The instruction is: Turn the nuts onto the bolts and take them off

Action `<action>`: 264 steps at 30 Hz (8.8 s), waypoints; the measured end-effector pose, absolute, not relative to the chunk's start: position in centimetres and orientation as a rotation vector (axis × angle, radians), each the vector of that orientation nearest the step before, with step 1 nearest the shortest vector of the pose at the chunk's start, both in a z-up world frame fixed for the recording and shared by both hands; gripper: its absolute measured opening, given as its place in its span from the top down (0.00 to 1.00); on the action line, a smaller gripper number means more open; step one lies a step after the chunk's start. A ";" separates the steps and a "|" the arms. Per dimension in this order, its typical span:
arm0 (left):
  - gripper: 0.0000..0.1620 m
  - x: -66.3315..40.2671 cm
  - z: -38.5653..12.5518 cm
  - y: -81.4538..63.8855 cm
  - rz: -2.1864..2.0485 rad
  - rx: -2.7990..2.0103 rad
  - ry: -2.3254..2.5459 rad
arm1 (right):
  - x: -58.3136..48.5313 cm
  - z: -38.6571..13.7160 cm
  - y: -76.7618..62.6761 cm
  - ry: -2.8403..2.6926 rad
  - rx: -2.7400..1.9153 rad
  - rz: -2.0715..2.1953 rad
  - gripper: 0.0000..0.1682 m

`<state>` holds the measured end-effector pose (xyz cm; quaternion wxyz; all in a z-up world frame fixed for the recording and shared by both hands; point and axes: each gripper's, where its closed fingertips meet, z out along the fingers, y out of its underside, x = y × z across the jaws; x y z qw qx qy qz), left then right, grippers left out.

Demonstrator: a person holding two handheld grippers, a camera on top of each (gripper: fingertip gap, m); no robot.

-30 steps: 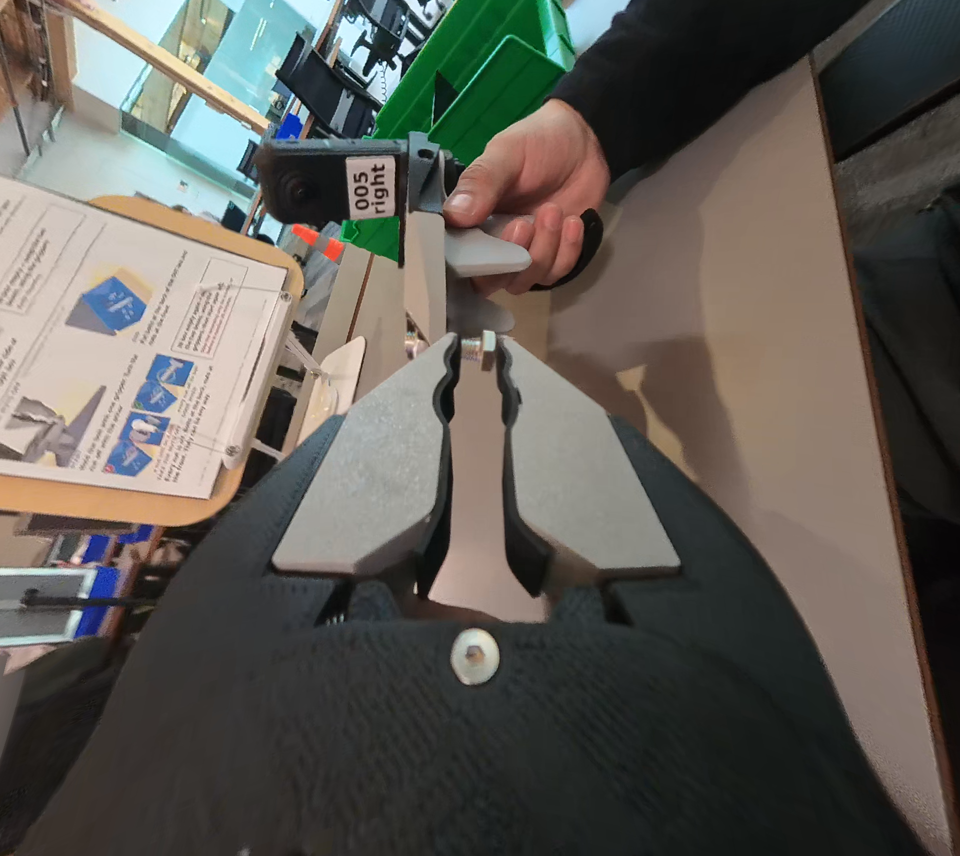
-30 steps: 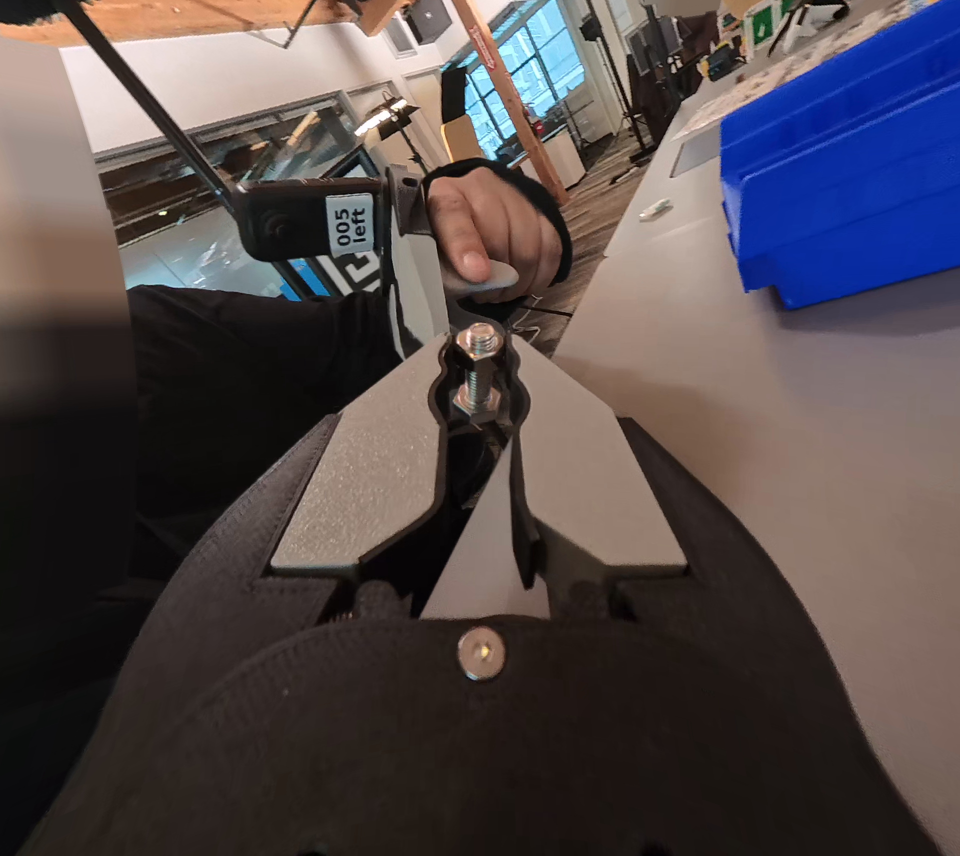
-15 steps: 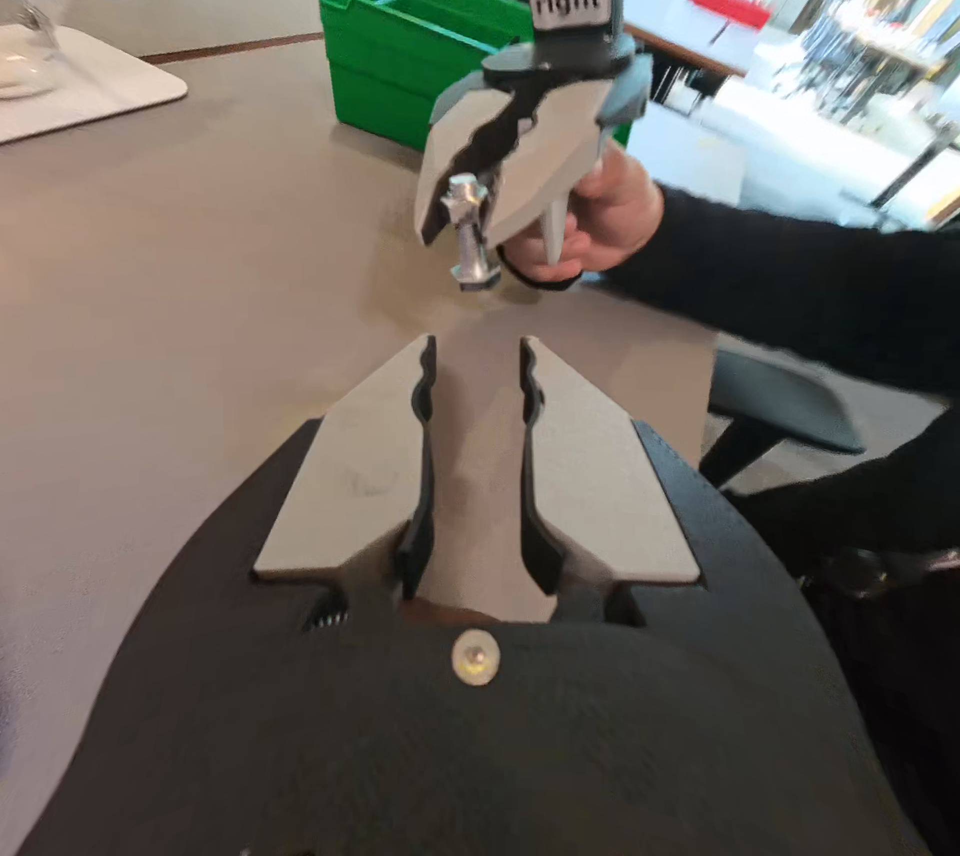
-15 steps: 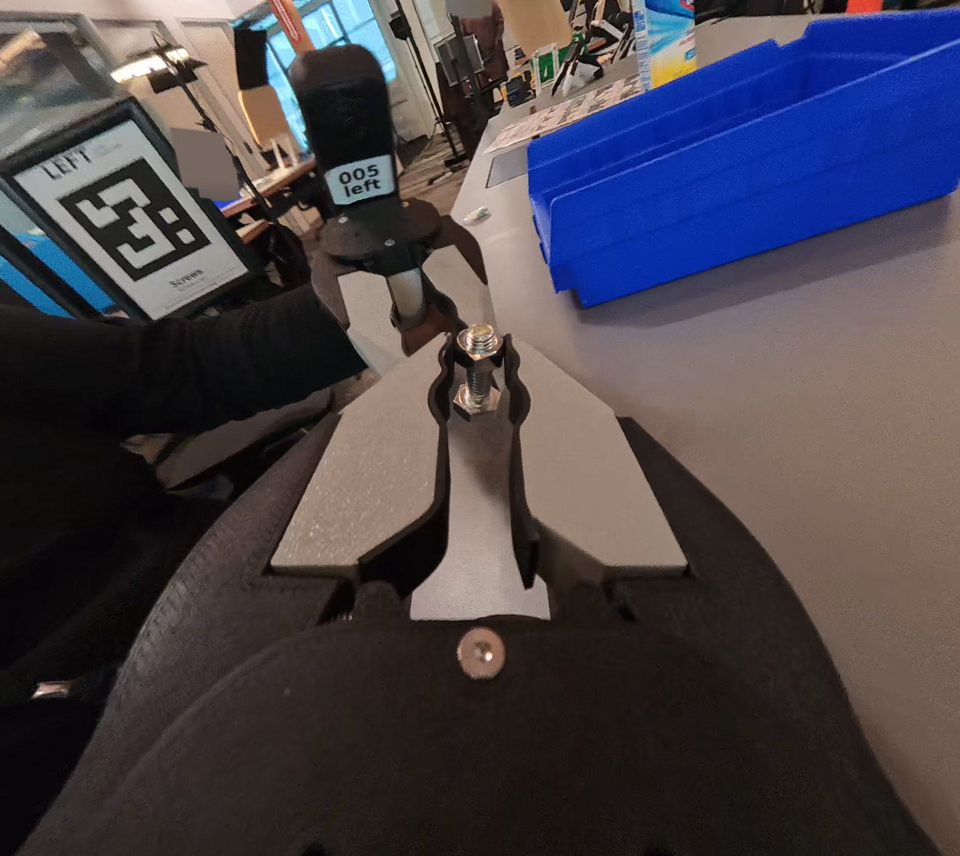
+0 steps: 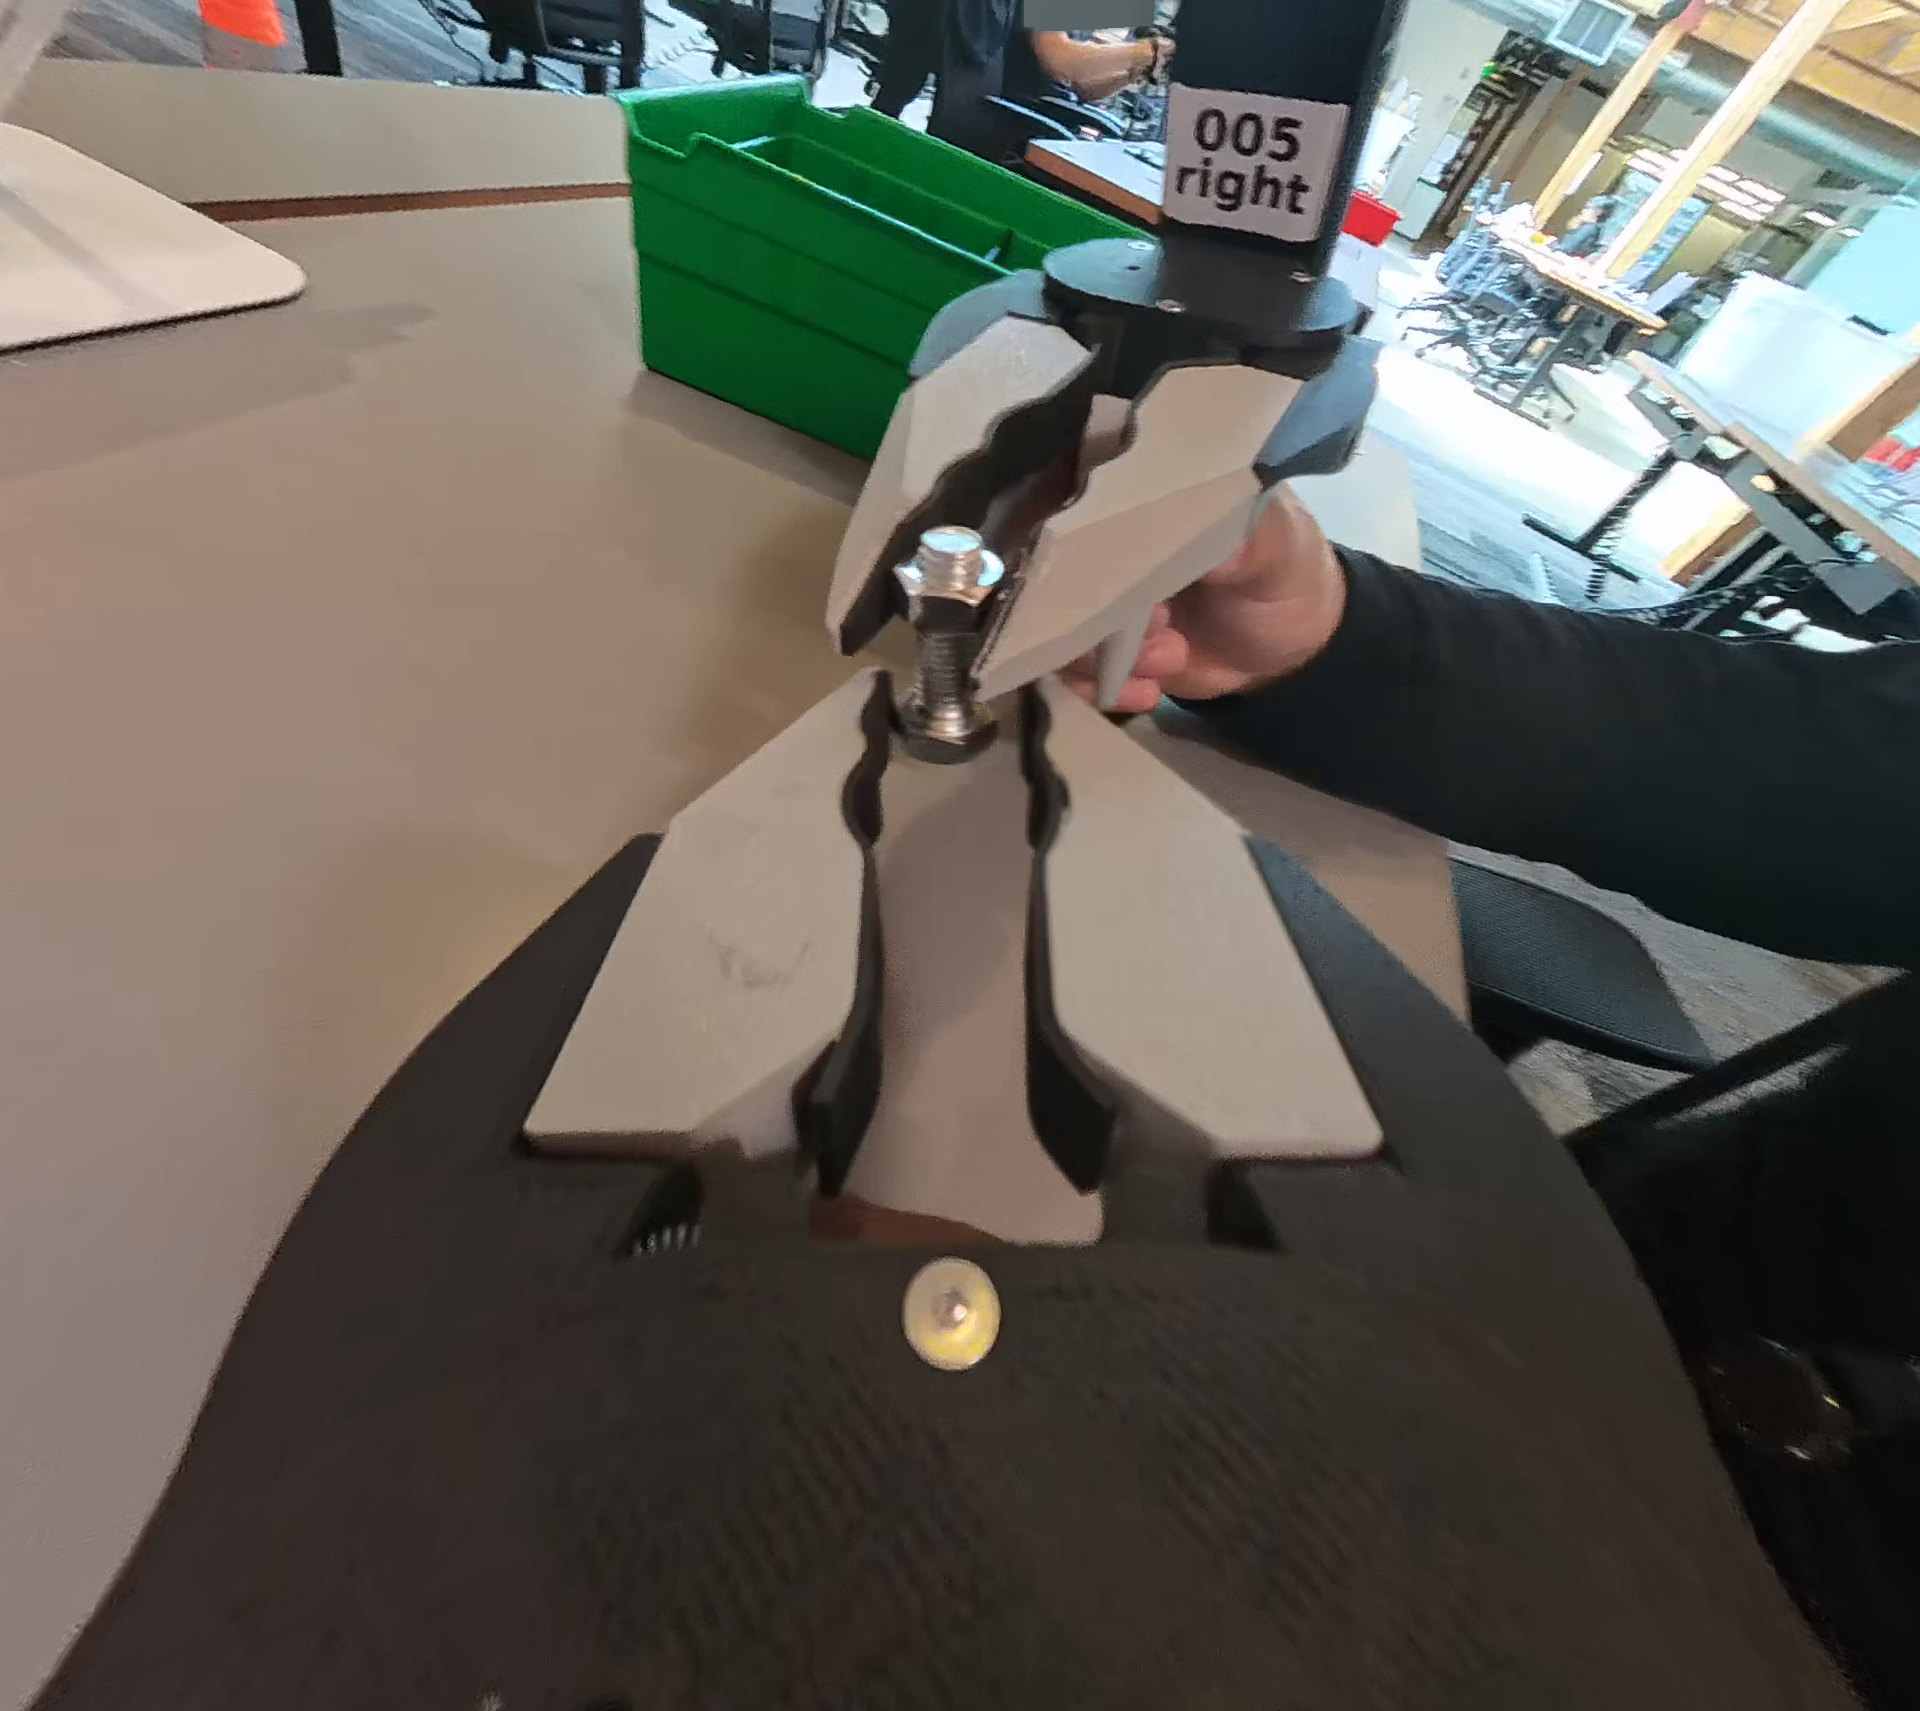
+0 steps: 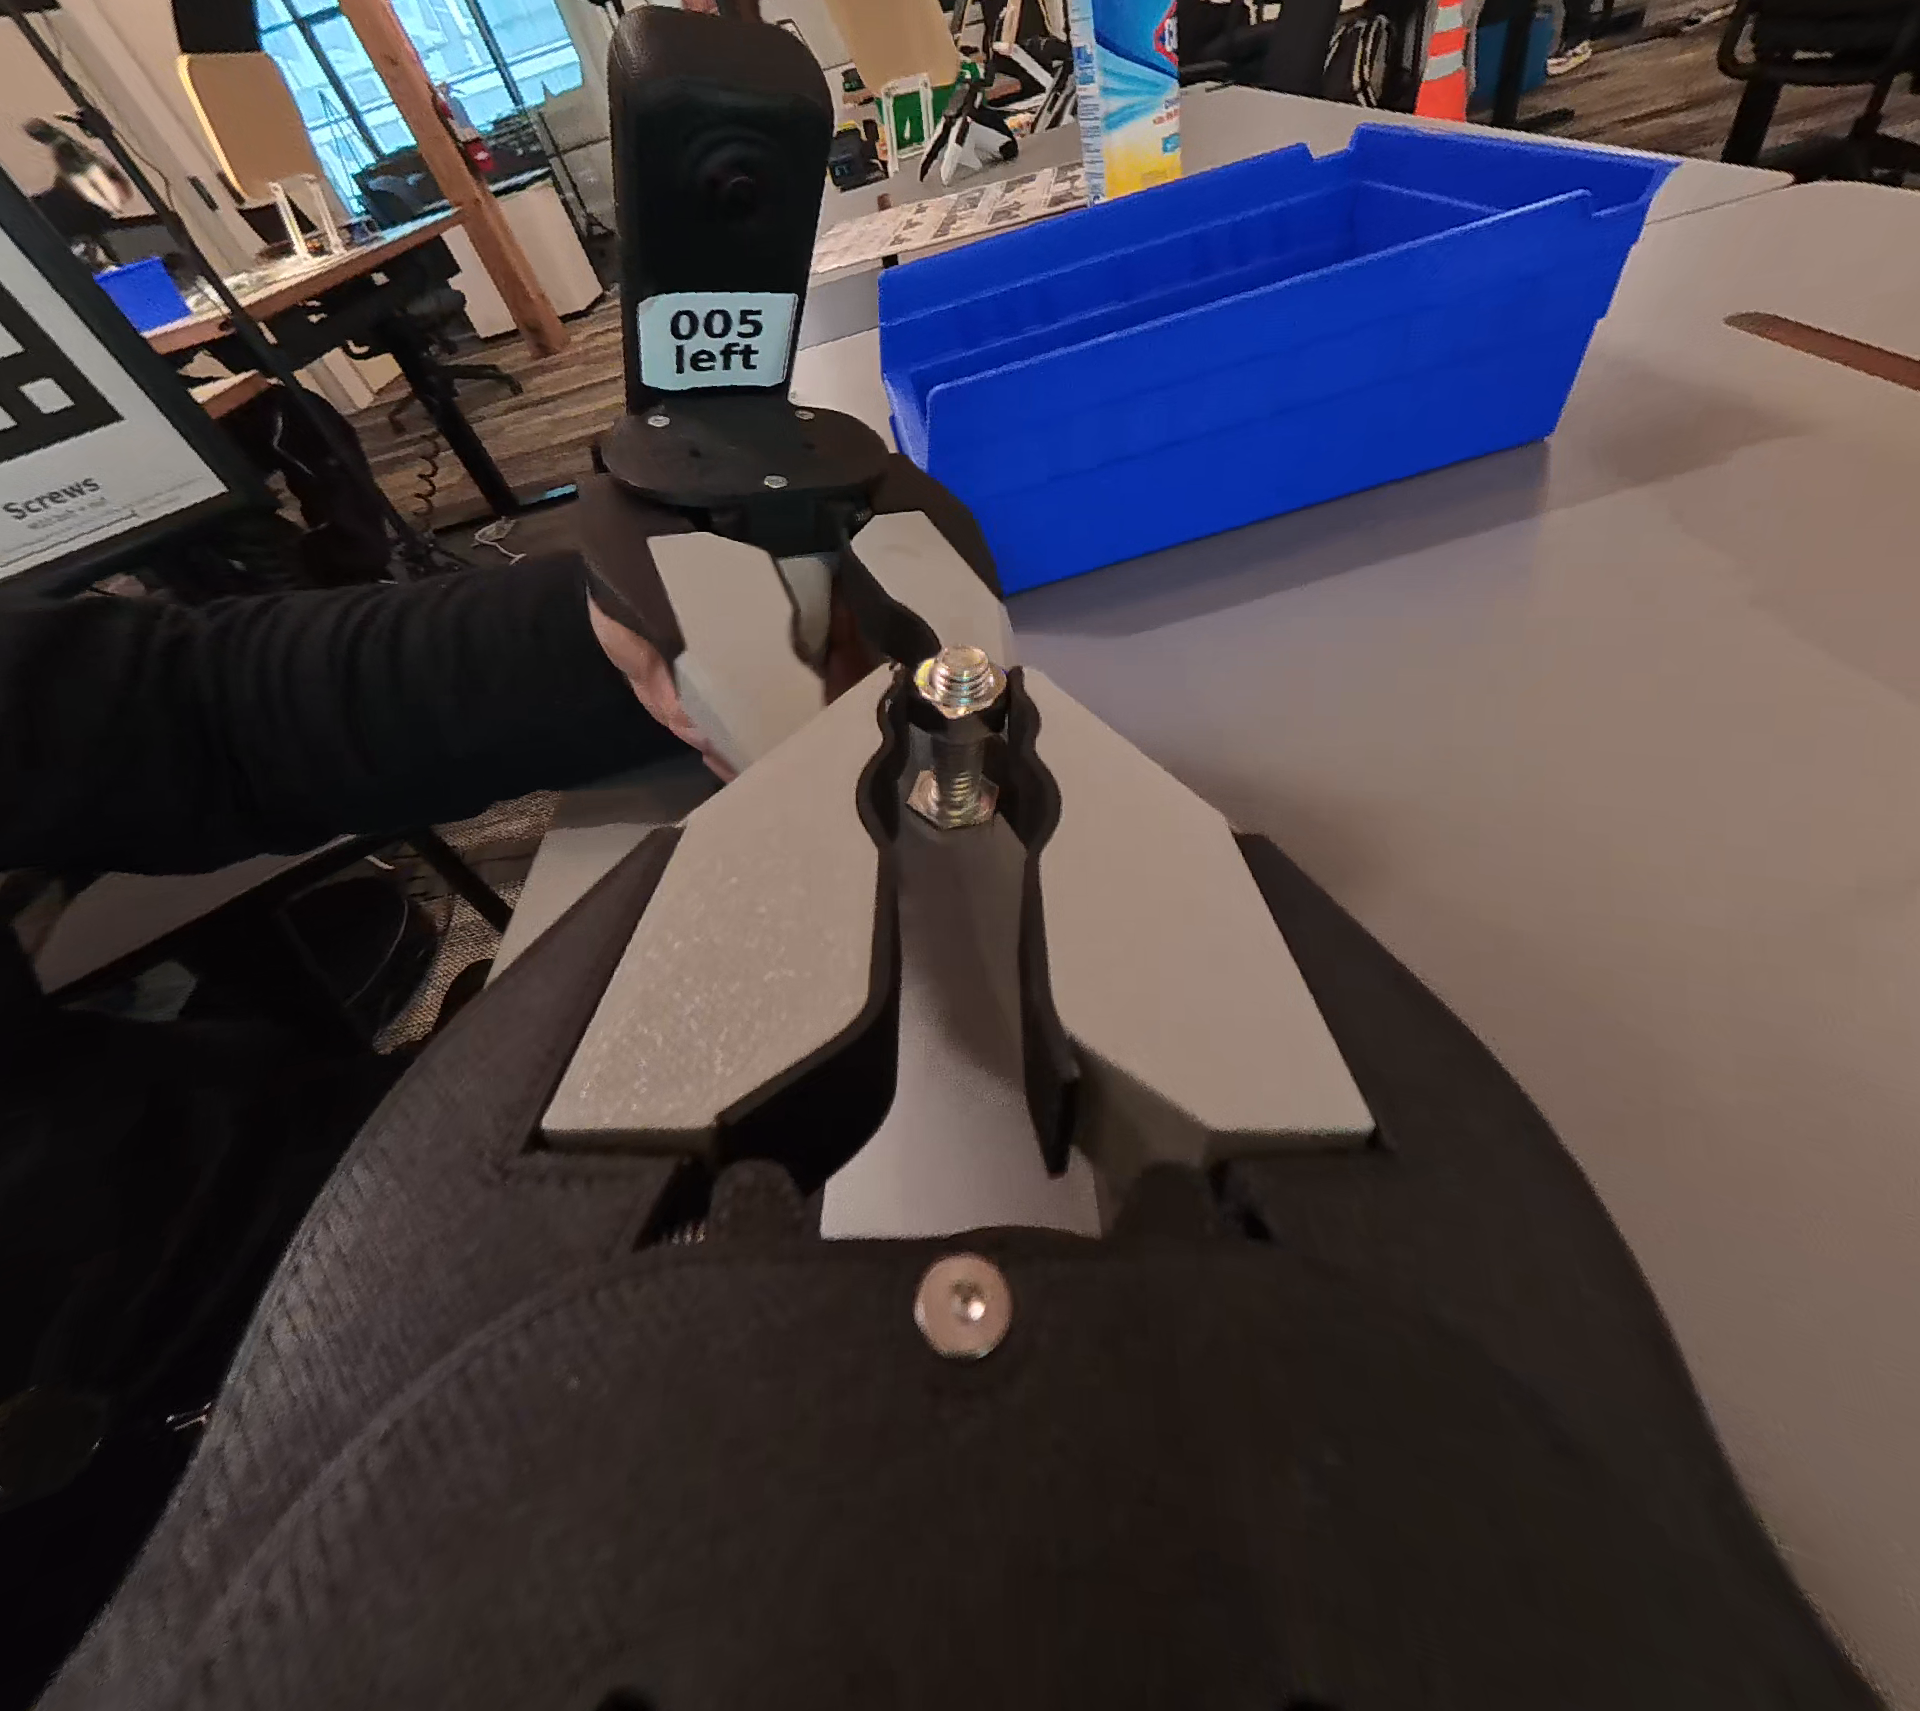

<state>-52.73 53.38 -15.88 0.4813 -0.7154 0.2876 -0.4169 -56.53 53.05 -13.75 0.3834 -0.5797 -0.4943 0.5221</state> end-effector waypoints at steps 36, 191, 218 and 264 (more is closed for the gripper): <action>0.90 -54.6 -16.0 54.3 -0.918 -1.669 0.687 | -56.7 -14.4 54.6 -1.145 -1.557 1.367 0.86; 0.96 -56.3 -16.2 56.1 -0.733 -1.693 0.572 | -56.9 -13.9 55.6 -1.012 -1.586 1.325 0.79; 0.96 -53.8 -15.9 54.0 -0.757 -1.618 0.737 | -58.5 -13.6 53.2 -1.139 -1.466 1.280 0.81; 0.96 -55.9 -15.6 55.5 -0.687 -1.643 0.602 | -55.7 -11.7 55.5 -1.038 -1.465 1.269 0.83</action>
